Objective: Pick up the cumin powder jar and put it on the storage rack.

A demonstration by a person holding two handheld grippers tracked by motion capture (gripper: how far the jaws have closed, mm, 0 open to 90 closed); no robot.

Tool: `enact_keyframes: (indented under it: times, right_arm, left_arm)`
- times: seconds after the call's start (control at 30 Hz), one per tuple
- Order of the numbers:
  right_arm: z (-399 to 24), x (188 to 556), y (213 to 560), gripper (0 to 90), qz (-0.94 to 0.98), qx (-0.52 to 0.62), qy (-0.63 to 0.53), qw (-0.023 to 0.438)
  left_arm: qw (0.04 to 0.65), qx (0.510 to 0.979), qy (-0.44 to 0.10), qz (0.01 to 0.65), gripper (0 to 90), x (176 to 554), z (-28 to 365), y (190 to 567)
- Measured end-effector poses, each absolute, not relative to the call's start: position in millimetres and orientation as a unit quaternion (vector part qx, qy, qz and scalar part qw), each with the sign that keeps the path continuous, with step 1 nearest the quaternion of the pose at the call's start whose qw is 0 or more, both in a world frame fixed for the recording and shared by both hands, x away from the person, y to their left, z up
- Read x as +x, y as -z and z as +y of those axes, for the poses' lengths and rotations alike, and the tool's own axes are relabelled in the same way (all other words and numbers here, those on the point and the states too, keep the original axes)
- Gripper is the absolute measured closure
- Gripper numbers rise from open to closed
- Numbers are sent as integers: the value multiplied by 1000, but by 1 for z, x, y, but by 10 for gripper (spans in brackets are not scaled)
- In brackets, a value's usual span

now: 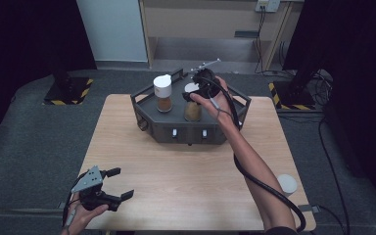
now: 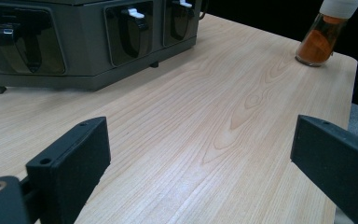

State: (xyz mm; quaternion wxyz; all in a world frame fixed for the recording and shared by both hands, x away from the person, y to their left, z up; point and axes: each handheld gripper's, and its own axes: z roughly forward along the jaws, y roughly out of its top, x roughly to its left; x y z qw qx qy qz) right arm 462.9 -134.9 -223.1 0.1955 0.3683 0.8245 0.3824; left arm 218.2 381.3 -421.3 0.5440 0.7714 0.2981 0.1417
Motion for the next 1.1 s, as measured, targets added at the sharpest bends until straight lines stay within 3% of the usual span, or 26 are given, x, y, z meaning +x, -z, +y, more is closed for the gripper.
enact_keyframes:
  times: [0.17,0.63,1.1]
  right_arm:
    - [-138,459,223,89,823,355,-390,210]
    - [-160,438,201,82,820,306,-414,250]
    - [-184,413,193,87,826,283,-413,260]
  left_arm:
    - [543,772,-142,298,37,218,381,421]
    - [541,774,-141,297,37,219,380,420]
    - [535,779,-139,295,37,220,378,420]
